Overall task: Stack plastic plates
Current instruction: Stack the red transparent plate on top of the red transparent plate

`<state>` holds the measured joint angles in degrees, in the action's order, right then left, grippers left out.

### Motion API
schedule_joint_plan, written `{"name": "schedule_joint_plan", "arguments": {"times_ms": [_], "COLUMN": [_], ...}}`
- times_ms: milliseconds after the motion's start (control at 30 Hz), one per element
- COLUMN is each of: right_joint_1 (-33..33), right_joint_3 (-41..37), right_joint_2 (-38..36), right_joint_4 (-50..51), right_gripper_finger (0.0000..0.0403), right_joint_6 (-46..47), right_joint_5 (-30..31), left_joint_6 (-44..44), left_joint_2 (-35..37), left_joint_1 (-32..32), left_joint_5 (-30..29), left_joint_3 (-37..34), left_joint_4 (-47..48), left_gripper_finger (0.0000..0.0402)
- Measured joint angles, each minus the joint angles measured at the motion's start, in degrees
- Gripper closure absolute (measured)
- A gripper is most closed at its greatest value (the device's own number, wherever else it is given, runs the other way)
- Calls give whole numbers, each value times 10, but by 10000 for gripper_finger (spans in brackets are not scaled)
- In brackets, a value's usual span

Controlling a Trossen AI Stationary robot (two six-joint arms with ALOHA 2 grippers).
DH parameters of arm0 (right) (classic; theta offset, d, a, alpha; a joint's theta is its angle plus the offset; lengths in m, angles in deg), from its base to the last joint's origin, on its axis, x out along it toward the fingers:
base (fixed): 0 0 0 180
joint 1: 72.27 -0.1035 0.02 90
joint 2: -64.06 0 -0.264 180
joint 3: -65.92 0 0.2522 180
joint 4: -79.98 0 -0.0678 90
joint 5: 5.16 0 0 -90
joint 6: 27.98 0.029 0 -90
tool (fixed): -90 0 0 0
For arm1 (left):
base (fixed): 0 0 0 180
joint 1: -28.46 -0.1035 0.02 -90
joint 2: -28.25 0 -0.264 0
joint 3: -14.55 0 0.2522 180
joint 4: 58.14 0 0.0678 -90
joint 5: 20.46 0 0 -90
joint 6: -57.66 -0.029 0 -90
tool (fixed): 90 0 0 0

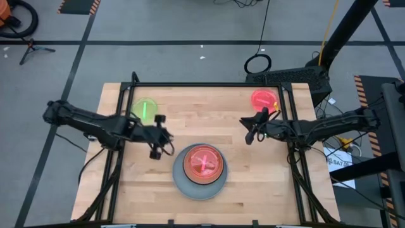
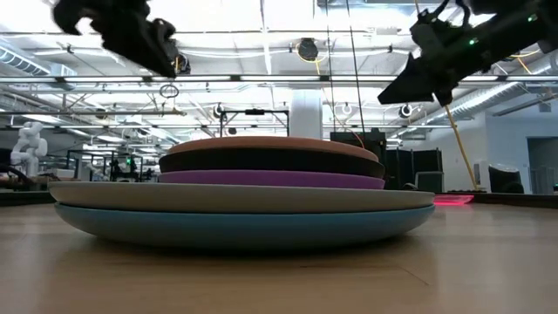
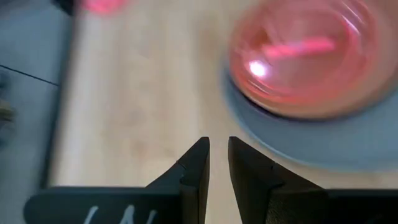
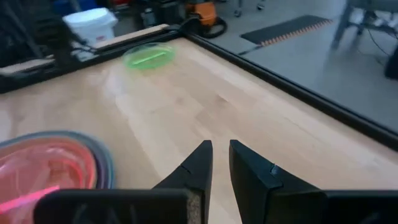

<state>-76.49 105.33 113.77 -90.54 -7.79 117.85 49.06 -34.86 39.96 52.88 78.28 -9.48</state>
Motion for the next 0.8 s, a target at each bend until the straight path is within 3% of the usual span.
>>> {"name": "schedule_joint_plan", "arguments": {"times_ms": [100,267,467,800], "right_joint_1": [15,23,24,42], "right_joint_3": [0,0,7,122], "right_joint_2": [15,40,62,139], "right_joint_4": [-5,-16,-15,12], "right_gripper_finger": [353,353,353,353], "right_joint_6": [30,64,87,52], "right_joint_5": [0,-2,-2,0], "left_joint_6": [-31,-67,-42,-53], "left_joint_2": [56,138,209,223], "left_joint_1": [-16,-47,-83,-121], "left_joint_5": [-36,-43,-44,-44], "left_joint_3": [-18,-45,-95,-125], "left_joint_4": [-32,-88,-133,-144], "left_gripper_finger": [334,334,334,334]}}
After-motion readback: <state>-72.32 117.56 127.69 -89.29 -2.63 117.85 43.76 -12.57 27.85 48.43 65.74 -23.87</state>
